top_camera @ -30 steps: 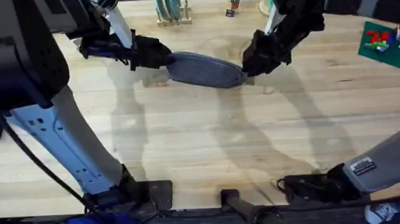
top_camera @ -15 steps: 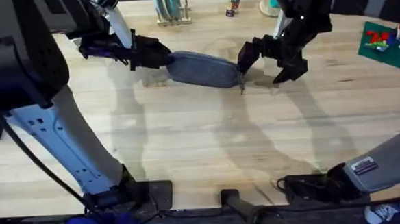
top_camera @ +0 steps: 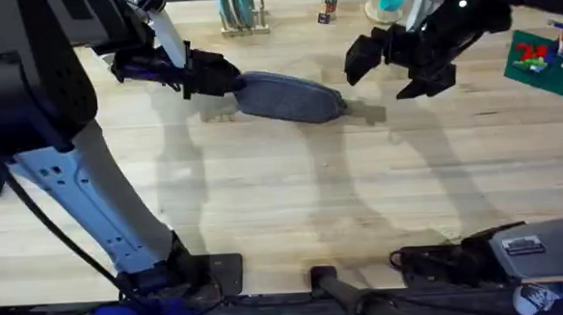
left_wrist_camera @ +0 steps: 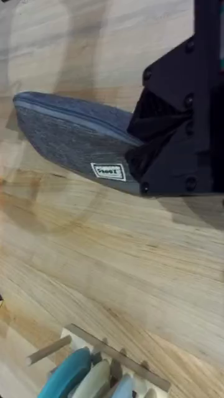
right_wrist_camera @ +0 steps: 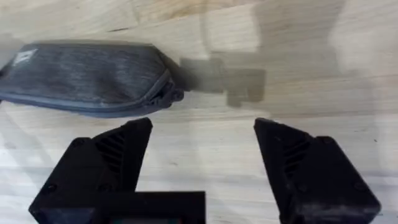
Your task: Unzip the bag, pick up the pens from the table one at a time and place them inside, then zip the bag closed.
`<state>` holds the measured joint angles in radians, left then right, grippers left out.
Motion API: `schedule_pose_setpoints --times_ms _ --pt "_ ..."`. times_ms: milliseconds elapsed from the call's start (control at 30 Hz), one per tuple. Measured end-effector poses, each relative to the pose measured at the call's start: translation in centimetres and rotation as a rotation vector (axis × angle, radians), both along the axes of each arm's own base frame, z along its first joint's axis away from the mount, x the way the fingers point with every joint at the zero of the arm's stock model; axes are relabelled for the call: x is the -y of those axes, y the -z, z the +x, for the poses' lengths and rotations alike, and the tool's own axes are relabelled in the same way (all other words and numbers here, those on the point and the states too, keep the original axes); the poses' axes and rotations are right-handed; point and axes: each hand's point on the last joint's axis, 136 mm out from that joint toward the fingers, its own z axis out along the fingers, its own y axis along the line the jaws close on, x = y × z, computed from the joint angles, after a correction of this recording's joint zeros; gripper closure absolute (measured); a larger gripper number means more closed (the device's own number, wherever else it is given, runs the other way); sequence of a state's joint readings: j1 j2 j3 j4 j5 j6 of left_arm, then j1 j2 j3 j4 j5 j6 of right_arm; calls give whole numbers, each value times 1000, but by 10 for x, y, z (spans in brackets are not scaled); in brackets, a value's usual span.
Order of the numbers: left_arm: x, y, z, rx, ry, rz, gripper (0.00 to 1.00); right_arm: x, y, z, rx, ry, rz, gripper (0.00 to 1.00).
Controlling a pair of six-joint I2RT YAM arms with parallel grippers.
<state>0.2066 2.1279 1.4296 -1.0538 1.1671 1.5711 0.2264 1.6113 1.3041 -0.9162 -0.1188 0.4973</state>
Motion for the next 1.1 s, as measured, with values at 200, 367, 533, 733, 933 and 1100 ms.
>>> schedule_pose_setpoints --times_ms 200,367,533,733,933,1100 --pt "-1 1 1 7 -1 6 654 3 -28 -14 51 -11 7 5" --pt "-6 2 2 1 -13 9 18 6 -40 -23 71 -28 4 6" --pt "-7 1 2 -14 -22 9 6 7 -45 -27 80 -46 0 5" --pt "-16 -14 23 -109 -92 63 4 8 -48 -30 89 -82 -9 6" --pt "-23 -25 31 -189 -168 195 4 8 -52 -31 105 -114 -16 5" --pt "-21 -62 25 -176 -245 315 4 7 -65 -29 130 -153 -24 6"
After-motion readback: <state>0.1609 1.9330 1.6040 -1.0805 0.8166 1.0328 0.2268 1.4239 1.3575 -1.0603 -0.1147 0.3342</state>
